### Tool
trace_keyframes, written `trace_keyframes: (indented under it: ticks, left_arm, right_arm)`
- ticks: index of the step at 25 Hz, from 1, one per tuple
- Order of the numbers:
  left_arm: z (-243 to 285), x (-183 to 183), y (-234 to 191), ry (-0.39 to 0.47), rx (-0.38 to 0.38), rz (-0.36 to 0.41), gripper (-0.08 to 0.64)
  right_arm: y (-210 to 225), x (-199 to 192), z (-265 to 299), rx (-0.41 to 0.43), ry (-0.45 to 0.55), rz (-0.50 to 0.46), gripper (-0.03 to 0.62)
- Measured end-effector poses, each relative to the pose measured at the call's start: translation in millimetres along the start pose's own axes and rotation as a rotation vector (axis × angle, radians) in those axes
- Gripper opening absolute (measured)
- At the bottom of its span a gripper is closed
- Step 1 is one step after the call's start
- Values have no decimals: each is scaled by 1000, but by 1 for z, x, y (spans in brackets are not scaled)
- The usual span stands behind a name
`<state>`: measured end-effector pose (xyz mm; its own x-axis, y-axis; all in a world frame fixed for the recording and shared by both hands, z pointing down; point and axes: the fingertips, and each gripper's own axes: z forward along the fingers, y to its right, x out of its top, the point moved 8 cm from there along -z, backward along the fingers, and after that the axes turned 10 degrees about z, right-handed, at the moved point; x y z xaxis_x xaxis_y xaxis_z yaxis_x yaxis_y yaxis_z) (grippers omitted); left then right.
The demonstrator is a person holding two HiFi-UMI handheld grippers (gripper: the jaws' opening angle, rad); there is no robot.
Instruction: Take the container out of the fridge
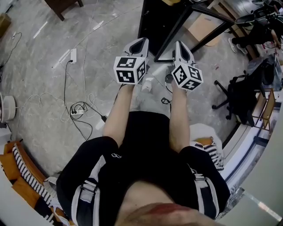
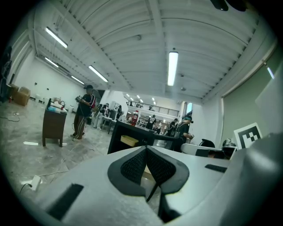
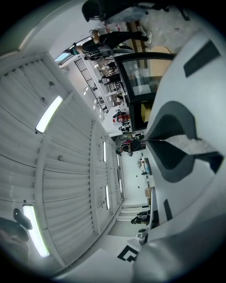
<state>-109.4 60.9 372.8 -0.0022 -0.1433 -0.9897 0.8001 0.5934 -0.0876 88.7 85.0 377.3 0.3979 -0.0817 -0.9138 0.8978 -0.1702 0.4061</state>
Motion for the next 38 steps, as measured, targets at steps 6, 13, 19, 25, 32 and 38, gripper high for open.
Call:
trace_keyframes:
  ticks: [6,13,19,25,32,38]
  left_arm:
    - [42,6,-46,-20,62,18,9]
    - [144,13,-66,-57,64,45,9]
    - [227,38,-72,-56,47,89,11]
    - [273,35,-83,-59,77,65,9]
    - [308,28,-81,-58,28,40,11]
    - [319,20,-102,-61,50,-11,9]
  right_arm:
    - [18,-3,77,-29,-23,38,12]
    - [63,17,167,-11,18,49,12]
    - [59,32,248,89,7,-63,12]
    - [92,39,266,97,-46,-107,12]
    - [107,37,283,85,-113,-194,12]
    - [100,25,306,90,-192,-324,14]
